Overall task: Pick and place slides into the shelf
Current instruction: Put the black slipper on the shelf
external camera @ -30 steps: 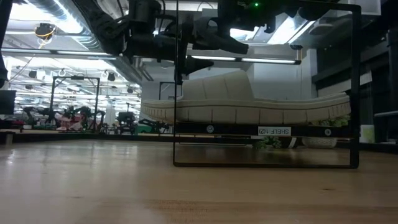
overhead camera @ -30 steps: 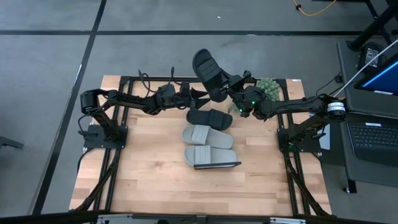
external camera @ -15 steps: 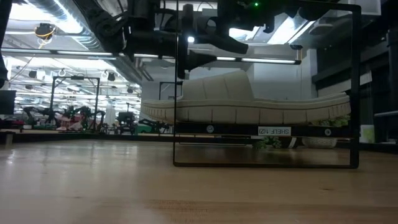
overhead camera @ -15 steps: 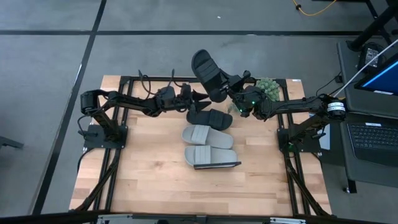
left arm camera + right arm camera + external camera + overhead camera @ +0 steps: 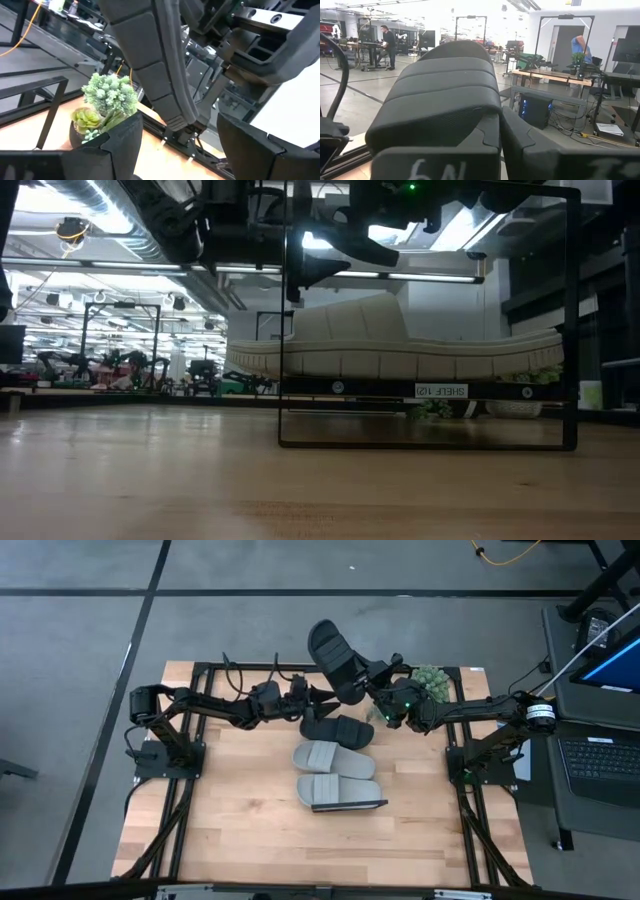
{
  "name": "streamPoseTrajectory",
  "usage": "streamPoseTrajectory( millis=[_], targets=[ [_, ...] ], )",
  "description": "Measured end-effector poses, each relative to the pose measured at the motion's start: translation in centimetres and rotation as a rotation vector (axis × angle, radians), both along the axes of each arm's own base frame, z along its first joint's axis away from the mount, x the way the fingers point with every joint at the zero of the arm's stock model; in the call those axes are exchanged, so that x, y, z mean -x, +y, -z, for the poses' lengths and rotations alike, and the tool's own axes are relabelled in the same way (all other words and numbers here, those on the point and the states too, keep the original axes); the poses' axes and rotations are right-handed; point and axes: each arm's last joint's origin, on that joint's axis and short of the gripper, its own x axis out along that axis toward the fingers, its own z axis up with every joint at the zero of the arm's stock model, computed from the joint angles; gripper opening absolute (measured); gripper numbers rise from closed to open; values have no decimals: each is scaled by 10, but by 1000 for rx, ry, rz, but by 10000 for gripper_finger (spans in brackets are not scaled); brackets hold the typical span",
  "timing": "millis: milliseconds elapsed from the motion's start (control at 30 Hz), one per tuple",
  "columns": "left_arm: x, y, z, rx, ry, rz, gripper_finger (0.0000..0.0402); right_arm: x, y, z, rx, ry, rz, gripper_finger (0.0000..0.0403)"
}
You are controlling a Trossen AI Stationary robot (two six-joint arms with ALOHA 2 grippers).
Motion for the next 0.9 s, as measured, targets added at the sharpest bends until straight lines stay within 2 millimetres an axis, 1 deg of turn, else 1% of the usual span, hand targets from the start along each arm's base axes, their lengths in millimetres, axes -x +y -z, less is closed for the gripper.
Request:
streamPoseTrajectory(
  millis=[467,600,700,900],
  targets=[
    [1,4,-1,5,-5,-28,244,0,0,0,-1,-2,0,3],
    [-5,5,-7,-5,-23,-23,244,0,0,0,0,-2,-1,3],
    [-9,6,-9,0,0,-2,244,0,0,0,0,-1,0,3],
    [-9,5,-8,-9,15,-11,244,0,0,0,0,-1,0,3]
  ],
)
